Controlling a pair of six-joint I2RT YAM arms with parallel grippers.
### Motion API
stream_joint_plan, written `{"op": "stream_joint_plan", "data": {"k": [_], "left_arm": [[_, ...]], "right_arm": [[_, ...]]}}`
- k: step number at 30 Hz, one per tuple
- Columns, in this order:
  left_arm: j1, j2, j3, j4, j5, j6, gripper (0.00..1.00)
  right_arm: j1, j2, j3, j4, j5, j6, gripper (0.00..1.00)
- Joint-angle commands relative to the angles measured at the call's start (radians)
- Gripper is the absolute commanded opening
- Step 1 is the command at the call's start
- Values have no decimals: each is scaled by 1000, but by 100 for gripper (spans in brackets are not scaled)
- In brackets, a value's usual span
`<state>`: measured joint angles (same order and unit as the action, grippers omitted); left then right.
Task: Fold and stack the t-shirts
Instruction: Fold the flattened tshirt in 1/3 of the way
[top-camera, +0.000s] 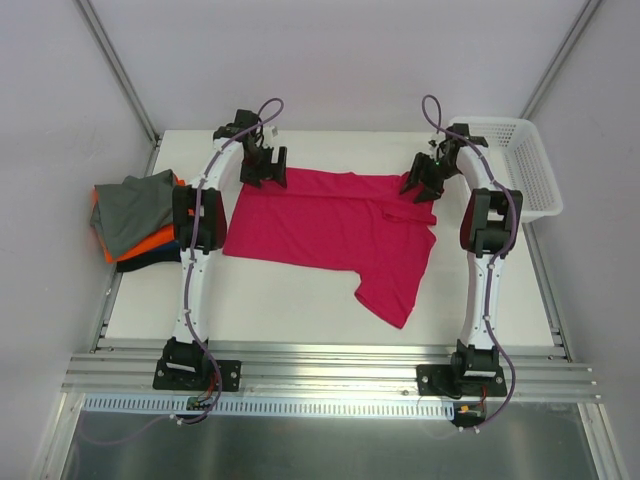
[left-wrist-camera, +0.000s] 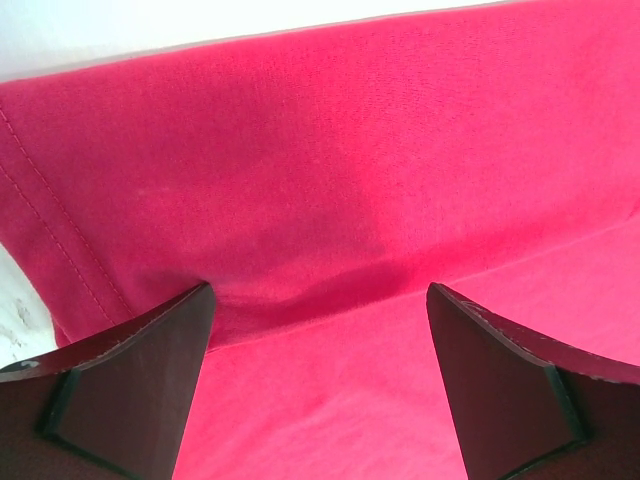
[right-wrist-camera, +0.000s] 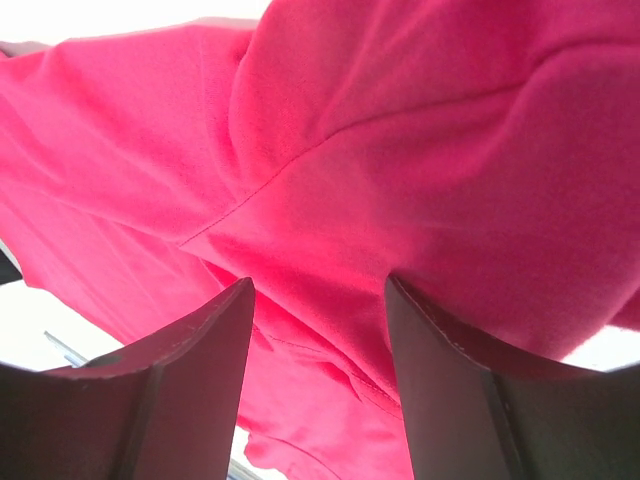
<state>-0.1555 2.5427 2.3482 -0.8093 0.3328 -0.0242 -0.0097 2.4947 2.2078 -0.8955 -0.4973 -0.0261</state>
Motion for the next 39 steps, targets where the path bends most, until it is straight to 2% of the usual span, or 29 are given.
{"op": "stream_joint_plan", "data": {"k": [1, 12, 16, 21, 25, 31, 32, 36, 37, 39], "left_arm": [[10, 24, 39, -1, 26, -28, 89], [7, 21, 39, 21, 26, -33, 89], [-1, 4, 46, 27, 6, -5, 94], [-19, -93, 42, 36, -64, 15, 99], [-30, -226, 7, 36, -121, 41, 99], [-44, -488, -153, 35, -202, 53, 99], [-49, -556, -230, 33, -209, 47, 99], [-61, -712, -472, 16, -207, 26, 99], [-61, -742, -519, 12, -196, 26, 99], [-62, -824, -660, 1, -199, -31, 99]], "right_arm": [[-19, 44, 52, 29, 57, 3, 59], [-41, 95, 168, 61, 77, 6, 60], [-41, 78, 168, 63, 66, -21, 60], [-38, -71, 81, 64, 42, -78, 61], [-21, -236, 32, 53, 98, -170, 63], [-16, -540, -147, 49, 135, -225, 65], [-16, -571, -193, 31, 143, -215, 65], [-18, -697, -416, -52, 45, -144, 62], [-18, -761, -574, -43, 36, -88, 63], [-18, -816, -730, -5, 5, -46, 61]]}}
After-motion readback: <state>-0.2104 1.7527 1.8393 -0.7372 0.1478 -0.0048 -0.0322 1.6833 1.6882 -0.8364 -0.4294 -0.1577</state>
